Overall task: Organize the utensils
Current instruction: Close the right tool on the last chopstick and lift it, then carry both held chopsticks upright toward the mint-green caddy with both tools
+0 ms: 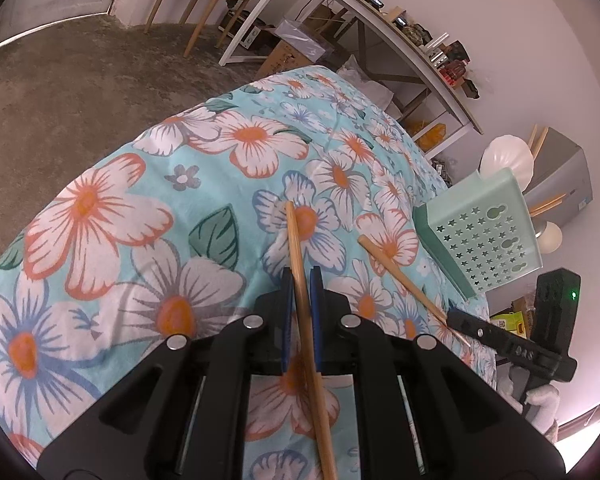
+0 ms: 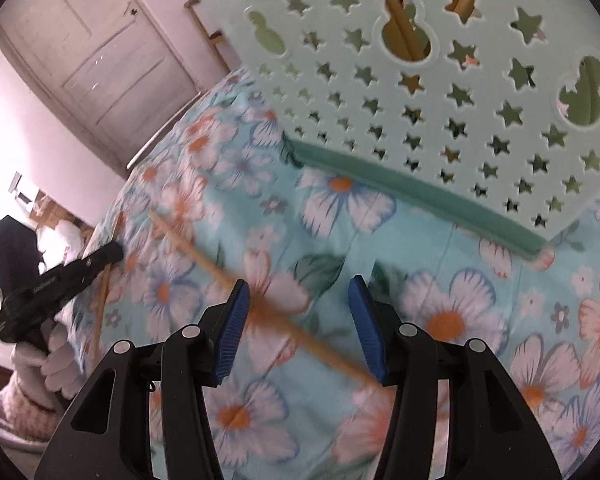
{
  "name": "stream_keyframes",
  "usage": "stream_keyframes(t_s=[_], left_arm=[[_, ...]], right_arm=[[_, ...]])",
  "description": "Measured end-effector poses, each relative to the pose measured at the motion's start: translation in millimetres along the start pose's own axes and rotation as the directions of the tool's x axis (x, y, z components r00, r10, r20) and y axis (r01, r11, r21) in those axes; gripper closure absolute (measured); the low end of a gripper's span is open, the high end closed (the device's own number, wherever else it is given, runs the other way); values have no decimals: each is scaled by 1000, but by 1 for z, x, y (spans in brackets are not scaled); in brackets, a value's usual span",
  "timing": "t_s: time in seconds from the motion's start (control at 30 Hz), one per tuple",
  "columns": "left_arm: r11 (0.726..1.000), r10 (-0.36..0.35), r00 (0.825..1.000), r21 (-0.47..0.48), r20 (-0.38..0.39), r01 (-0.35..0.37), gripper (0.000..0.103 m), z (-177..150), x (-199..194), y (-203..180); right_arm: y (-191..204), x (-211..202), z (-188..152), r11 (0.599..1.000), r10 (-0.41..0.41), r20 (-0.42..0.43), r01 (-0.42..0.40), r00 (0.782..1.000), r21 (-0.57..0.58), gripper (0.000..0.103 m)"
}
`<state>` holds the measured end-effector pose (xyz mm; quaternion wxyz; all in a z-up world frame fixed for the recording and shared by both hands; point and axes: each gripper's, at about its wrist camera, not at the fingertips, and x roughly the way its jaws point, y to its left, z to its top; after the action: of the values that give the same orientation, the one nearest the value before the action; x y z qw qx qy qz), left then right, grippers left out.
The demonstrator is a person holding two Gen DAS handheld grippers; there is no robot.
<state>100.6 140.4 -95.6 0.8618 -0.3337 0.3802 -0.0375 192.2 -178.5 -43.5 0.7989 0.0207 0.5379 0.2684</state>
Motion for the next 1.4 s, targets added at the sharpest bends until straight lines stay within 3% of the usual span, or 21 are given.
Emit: stream_keyframes(t_s=[0.17,0.3,0.5,0.6,0.73,1.03,1.27,1.33,1.4], left_arm=[[1000,-2,1000,-1,2,2,95,-1,2,0],[1000,-4,1000,-1,2,4,95,-1,2,0],[1000,-3,1000,1,5,3,95,-1,2,1],[1000,-2,1000,0,4,2,95,-1,4,0],[1000,-3,1000,0,6,3,95,-1,3,1],[1000,-17,1000,-22,-9,17,96,0,4,-1],[999,-33,998,-20,-51,32,96,-1,9,-8],[999,-39,997,-25,-66,37,96,2,10,-7],[999,-40,996,-21,-81,38,95,4,10,-6]], right_arm=[[15,-6,-19,999,10,-54,-12,998,-41,52],[26,-13,-31,997,69,-76,-72,995,-39,52],[35,-3,-24,998,-25,-31,23,999,-51,53],[46,7,-25,990,-93,-19,90,995,-111,65],[47,7,-27,987,-104,-9,102,995,-121,88],[31,-18,-54,997,-64,-5,63,998,-32,96],[23,-32,-72,1000,-16,-48,16,999,2,92],[23,-37,-70,1000,-25,-31,24,999,-6,73],[23,-41,-63,1000,-21,-4,21,1000,-7,68]])
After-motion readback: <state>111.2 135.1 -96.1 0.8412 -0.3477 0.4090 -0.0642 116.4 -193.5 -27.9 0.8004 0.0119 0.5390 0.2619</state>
